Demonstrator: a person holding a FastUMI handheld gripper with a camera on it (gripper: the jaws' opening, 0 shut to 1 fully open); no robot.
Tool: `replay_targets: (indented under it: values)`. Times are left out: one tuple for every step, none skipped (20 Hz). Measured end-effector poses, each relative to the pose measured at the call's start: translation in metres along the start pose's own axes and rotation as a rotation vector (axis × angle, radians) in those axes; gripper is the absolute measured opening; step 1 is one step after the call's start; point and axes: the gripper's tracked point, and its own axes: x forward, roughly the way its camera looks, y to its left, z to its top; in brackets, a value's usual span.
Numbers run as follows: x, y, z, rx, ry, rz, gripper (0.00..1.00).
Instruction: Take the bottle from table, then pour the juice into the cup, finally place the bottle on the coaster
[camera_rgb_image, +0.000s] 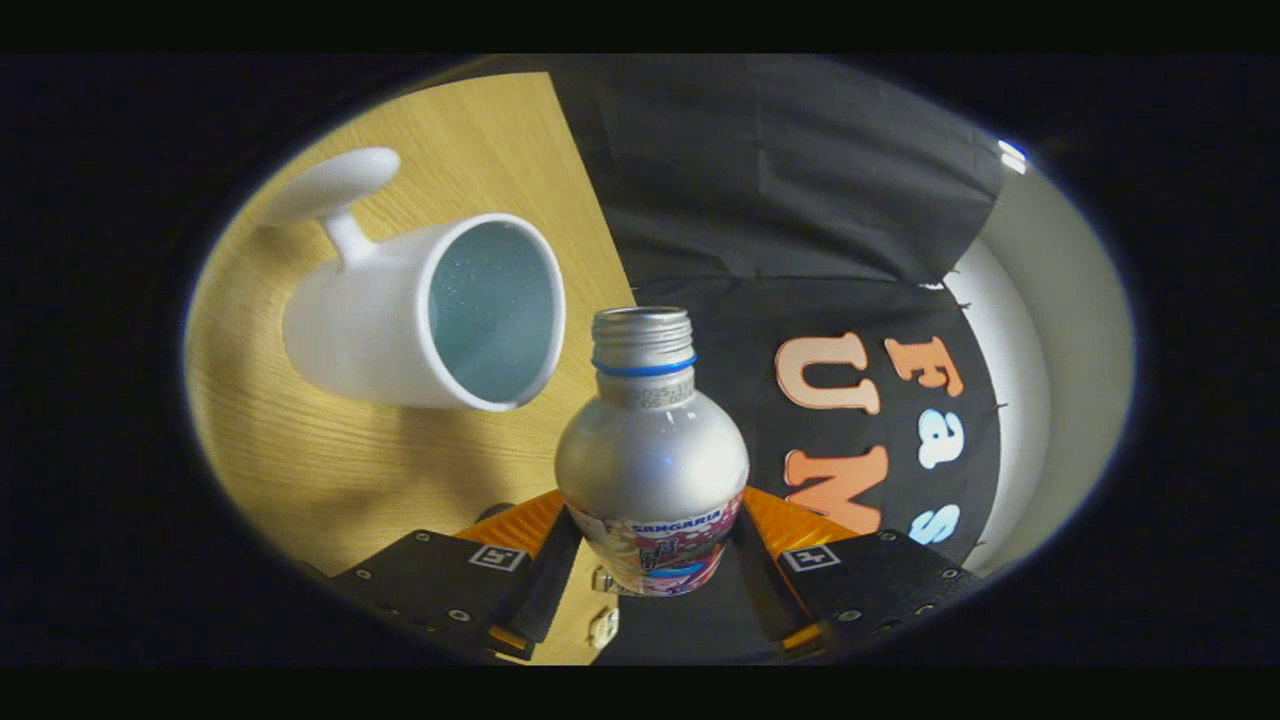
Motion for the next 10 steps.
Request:
replay_targets:
  values:
    - [-0.002, 0.0, 0.0, 0.058, -0.001, 0.001, 0.78]
    - [0.0, -0.004, 0.0, 0.128, -0.003, 0.008, 0.78]
    - [0.002, -0.005, 0.0, 0.204, 0.0, 0.018, 0.78]
    - [0.004, -0.007, -0.003, 0.281, 0.009, 0.024, 0.78]
    - [0.006, -0.009, -0.005, 0.354, 0.019, 0.029, 0.78]
    - [0.007, -0.011, -0.008, 0.424, 0.029, 0.032, 0.78]
    - [0.009, -0.011, -0.011, 0.491, 0.038, 0.044, 0.78]
    - [0.013, -0.01, -0.013, 0.554, 0.044, 0.053, 0.78]
    - [0.014, -0.01, -0.015, 0.614, 0.048, 0.061, 0.78]
    - [0.017, -0.01, -0.019, 0.673, 0.059, 0.069, 0.78]
